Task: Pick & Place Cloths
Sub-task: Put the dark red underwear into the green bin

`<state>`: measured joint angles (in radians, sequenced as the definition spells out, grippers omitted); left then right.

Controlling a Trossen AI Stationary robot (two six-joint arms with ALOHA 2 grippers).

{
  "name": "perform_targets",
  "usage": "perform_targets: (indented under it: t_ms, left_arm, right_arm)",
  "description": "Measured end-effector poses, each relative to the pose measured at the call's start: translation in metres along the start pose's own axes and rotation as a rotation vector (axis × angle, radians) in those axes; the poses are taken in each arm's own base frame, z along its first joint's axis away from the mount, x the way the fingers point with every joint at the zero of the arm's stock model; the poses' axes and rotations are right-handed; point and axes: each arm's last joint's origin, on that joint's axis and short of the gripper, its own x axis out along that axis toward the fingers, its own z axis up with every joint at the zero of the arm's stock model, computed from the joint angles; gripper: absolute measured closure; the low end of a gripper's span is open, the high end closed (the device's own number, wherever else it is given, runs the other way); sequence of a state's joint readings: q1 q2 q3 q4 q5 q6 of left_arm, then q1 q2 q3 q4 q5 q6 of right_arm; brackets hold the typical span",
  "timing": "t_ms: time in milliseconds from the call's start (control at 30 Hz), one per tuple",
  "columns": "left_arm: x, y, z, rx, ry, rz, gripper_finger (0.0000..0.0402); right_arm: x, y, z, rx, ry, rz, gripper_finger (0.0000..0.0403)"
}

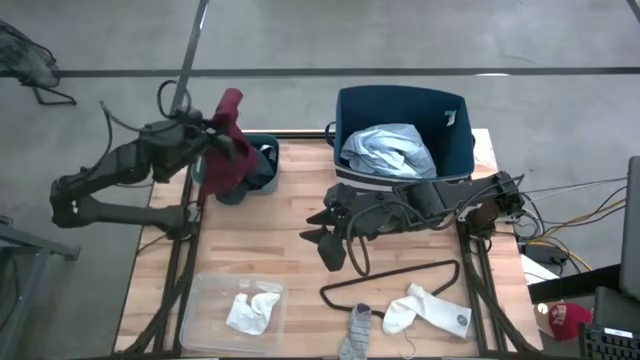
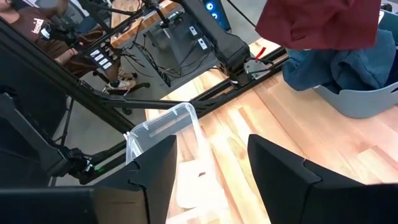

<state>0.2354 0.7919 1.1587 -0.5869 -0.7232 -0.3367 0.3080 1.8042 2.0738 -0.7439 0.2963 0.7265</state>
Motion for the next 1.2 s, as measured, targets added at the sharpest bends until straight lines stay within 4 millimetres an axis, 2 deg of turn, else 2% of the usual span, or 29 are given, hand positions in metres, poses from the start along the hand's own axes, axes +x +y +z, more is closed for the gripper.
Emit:
perform_targets:
  t_ms: [100,367,567,767,1067,1200]
  left_arm:
    - [0.013,0.001,-0.005,0.043,0.054,0.024,0.0381]
    - [0.057,0.004,-0.027,0.390,0.278,0.147,0.0381]
    - [0.095,0.006,-0.054,0.441,0.509,0.195,0.0381]
    - [0.128,-0.001,-0.088,0.458,0.776,0.077,0.0381]
    - [0.161,0.004,-0.143,0.527,1.195,0.102,0.0380]
    - [0.167,0.008,-0.153,0.524,1.257,0.161,0.0369]
  right_arm:
    - [0.000,0.000,0.000,0.000,-0.001,0.000,0.0219]
    - [0.000,0.000,0.000,0.003,-0.001,-0.001,0.0236]
    - [0.000,0.000,0.000,0.006,-0.002,-0.001,0.0245]
    - [0.000,0.000,0.000,0.007,-0.001,-0.002,0.0257]
    - [0.000,0.000,0.000,-0.001,-0.001,-0.003,0.0279]
    - [0.000,-0.001,0.000,-0.006,0.001,-0.004,0.0286]
